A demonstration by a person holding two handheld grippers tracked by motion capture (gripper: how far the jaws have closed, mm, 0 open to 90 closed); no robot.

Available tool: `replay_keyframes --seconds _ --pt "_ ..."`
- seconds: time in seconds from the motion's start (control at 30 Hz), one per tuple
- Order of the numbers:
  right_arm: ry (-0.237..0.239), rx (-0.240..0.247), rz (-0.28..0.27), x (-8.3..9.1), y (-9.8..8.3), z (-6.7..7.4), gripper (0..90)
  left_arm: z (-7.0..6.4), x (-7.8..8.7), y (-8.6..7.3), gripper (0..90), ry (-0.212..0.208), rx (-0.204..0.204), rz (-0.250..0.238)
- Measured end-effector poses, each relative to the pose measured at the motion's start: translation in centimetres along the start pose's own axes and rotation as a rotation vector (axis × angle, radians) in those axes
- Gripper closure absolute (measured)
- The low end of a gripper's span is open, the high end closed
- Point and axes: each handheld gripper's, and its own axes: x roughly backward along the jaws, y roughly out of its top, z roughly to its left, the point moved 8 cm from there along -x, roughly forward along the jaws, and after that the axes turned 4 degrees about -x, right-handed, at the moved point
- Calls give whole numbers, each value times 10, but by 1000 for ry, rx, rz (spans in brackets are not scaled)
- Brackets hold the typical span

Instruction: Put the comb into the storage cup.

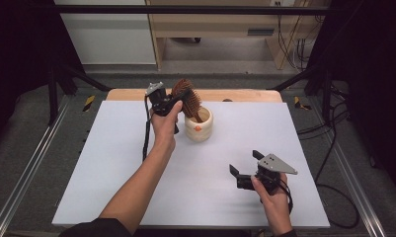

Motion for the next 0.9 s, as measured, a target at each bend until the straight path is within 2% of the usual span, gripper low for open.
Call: replay_keyframes --seconds 0.9 --pt "5 0 3 -1 0 1 30 4 1 -1 497 7 9 -8"
